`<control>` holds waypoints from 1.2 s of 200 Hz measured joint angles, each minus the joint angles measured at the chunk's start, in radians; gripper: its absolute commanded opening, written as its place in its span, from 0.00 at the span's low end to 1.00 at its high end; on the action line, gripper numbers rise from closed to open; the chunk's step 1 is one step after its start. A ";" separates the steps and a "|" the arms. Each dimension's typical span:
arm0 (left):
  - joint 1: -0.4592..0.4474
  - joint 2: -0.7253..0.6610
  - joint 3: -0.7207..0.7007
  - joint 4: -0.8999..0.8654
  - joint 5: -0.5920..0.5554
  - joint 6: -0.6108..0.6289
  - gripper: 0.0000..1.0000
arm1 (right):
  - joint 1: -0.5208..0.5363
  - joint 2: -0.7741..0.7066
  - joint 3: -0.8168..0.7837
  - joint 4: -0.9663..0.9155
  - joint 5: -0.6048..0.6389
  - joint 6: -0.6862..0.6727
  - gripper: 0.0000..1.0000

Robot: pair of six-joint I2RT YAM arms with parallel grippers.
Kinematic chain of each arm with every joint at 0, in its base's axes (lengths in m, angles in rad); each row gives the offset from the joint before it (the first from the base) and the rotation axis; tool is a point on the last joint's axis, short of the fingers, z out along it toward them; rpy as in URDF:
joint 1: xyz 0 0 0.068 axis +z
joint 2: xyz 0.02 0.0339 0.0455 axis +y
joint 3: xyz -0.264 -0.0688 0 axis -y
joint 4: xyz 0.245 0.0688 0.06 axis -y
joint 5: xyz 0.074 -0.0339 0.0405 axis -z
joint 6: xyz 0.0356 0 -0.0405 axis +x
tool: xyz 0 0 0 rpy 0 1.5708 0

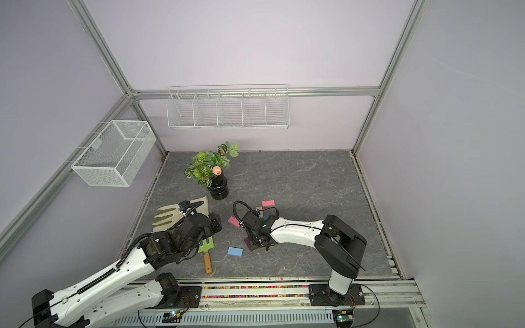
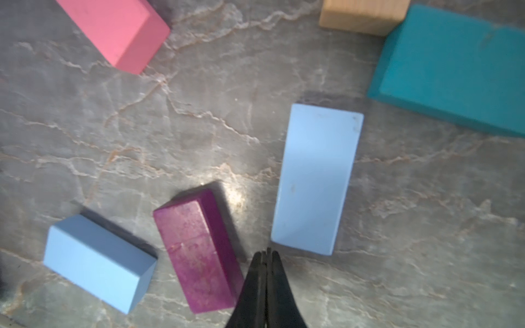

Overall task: Assemble the number 8 with building blocks
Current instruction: Pick up the building block from the center of the board.

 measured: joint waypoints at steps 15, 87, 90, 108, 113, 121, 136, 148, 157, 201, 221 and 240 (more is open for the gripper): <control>0.000 0.000 0.000 0.000 0.000 0.000 1.00 | 0.004 0.000 0.010 -0.001 0.001 -0.006 0.08; 0.000 -0.002 0.000 -0.003 -0.006 0.000 1.00 | 0.011 -0.002 0.052 -0.023 -0.007 -0.061 0.60; 0.000 -0.005 0.000 -0.005 -0.008 -0.001 1.00 | 0.012 -0.002 0.054 -0.024 -0.008 -0.065 0.60; 0.000 -0.027 0.000 -0.011 -0.018 -0.001 1.00 | 0.024 -0.002 0.061 -0.030 -0.017 -0.074 0.61; 0.000 -0.032 0.000 -0.014 -0.021 -0.001 1.00 | 0.029 -0.002 0.061 -0.031 -0.019 -0.076 0.61; 0.000 -0.039 0.000 -0.017 -0.025 -0.001 1.00 | 0.037 -0.002 0.061 -0.032 -0.022 -0.079 0.61; 0.000 -0.042 0.000 -0.024 -0.028 -0.001 1.00 | 0.049 0.000 0.062 -0.037 -0.028 -0.084 0.61; 0.000 -0.042 0.000 -0.026 -0.029 -0.001 1.00 | 0.055 0.005 0.064 -0.040 -0.035 -0.087 0.60; 0.000 -0.042 0.000 -0.026 -0.030 -0.001 1.00 | 0.060 0.012 0.069 -0.042 -0.040 -0.089 0.60; 0.000 -0.042 0.000 -0.026 -0.029 -0.001 1.00 | 0.066 0.081 0.112 -0.046 -0.053 -0.101 0.57; 0.000 -0.042 0.000 -0.026 -0.030 -0.001 1.00 | 0.068 0.109 0.122 -0.047 -0.051 -0.101 0.56; 0.000 -0.042 0.000 -0.026 -0.030 -0.001 1.00 | 0.068 0.118 0.135 -0.051 -0.048 -0.105 0.47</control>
